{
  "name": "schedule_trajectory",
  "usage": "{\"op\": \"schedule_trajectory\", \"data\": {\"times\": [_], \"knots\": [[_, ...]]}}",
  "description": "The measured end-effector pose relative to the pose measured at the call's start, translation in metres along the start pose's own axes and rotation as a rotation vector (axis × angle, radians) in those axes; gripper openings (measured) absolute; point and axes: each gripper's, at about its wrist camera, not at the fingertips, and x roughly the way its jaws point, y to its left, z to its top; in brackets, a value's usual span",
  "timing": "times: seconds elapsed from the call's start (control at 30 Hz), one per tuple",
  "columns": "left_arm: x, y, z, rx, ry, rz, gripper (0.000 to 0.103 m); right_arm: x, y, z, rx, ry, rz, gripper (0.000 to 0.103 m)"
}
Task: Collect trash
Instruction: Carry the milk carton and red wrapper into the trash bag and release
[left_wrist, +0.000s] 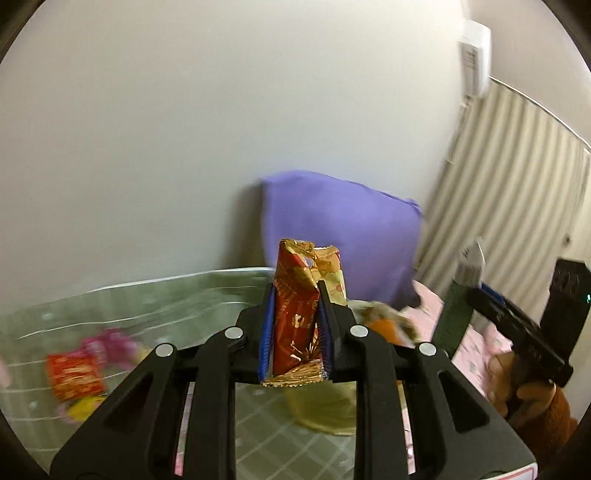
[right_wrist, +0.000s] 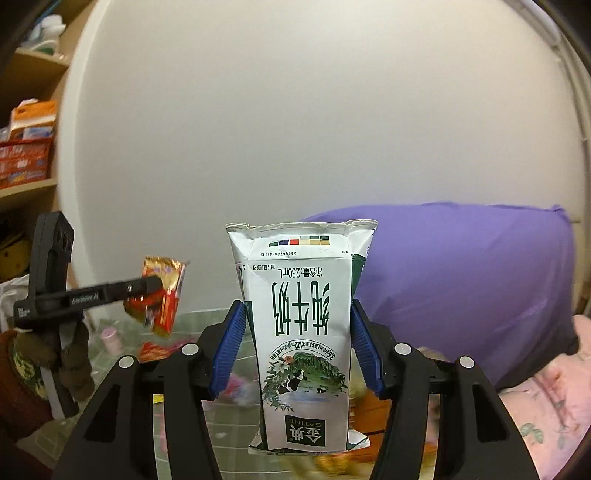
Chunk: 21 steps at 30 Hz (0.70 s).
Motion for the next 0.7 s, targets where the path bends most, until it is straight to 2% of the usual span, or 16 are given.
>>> {"op": "schedule_trajectory", "data": {"times": [0.17, 0.37, 0.53, 0.7], "knots": [[0.049, -0.043, -0.004, 0.056, 0.061, -0.085, 0.02, -0.007, -0.038, -0.001, 0.045, -0.005, -0.048, 0.053], [0.109, -0.073, -0.039, 0.08, 0.149, -0.138, 0.02, 0.02, -0.068, -0.025, 0.104, 0.034, -0.033, 0.053], [0.172, -0.08, -0.077, 0.083, 0.286, -0.068, 0.02, 0.065, -0.096, -0.063, 0.102, 0.14, 0.008, 0.053], [0.199, -0.086, -0.107, 0.147, 0.4, -0.005, 0.02, 0.098, -0.112, -0.095, 0.102, 0.28, 0.071, 0.053]]}}
